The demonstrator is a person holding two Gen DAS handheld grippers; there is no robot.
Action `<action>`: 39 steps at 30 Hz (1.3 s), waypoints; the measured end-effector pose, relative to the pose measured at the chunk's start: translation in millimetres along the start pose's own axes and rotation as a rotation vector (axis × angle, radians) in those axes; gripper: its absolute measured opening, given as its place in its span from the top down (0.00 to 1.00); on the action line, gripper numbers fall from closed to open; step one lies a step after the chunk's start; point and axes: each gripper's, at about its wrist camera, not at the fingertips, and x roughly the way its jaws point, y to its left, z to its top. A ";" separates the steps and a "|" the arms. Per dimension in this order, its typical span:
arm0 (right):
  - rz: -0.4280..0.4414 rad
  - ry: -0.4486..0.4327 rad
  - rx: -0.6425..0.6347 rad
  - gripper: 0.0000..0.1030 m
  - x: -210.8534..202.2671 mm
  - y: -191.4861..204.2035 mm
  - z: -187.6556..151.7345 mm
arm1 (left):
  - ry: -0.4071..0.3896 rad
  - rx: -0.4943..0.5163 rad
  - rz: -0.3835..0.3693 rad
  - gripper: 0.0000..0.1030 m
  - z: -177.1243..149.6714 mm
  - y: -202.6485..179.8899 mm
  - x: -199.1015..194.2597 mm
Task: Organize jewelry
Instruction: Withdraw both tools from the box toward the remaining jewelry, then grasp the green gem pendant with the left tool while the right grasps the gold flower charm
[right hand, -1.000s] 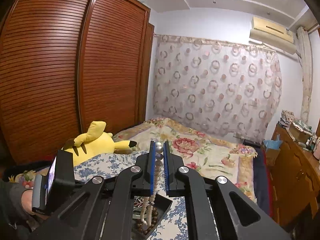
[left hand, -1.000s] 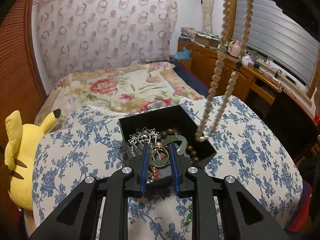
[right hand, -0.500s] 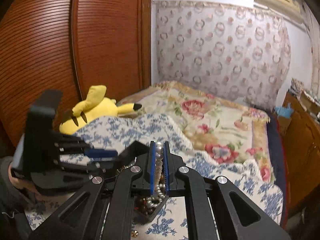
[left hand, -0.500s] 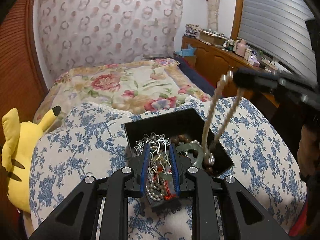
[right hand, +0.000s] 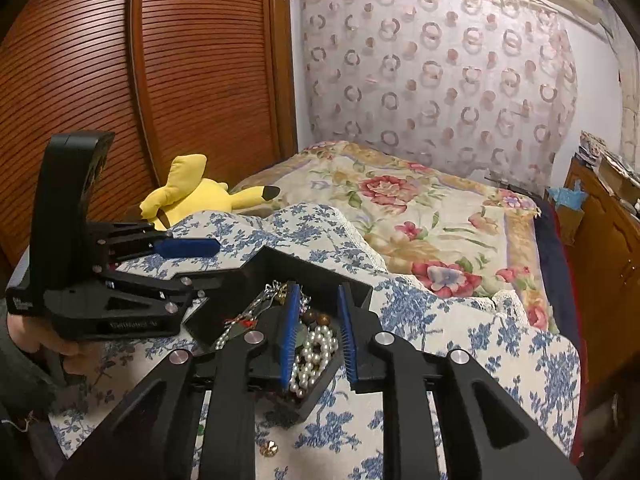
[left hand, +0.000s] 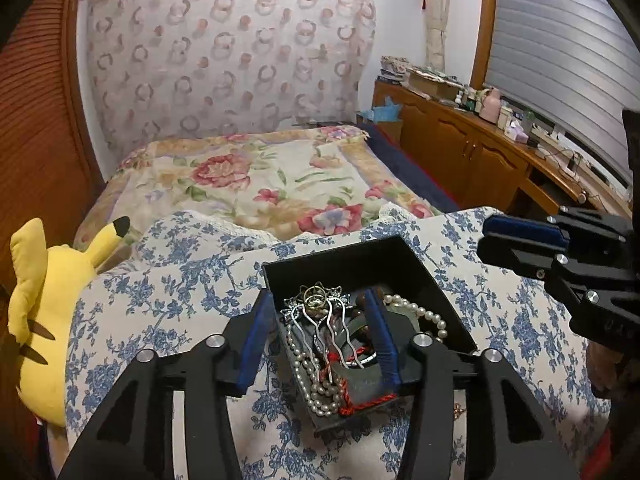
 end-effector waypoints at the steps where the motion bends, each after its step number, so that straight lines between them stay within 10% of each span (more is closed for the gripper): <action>1: 0.003 0.001 0.004 0.79 -2.4 0.2 -3.3 | -0.004 -0.001 -0.001 0.47 -1.9 0.4 -3.6; 10: 0.030 0.100 0.011 0.79 -6.6 14.9 -59.0 | 0.000 0.004 -0.017 0.27 -26.1 -2.6 -23.8; 39: 0.023 0.276 -0.094 0.84 31.4 42.9 -109.4 | 0.209 0.097 -0.084 0.27 -118.2 -34.9 -11.1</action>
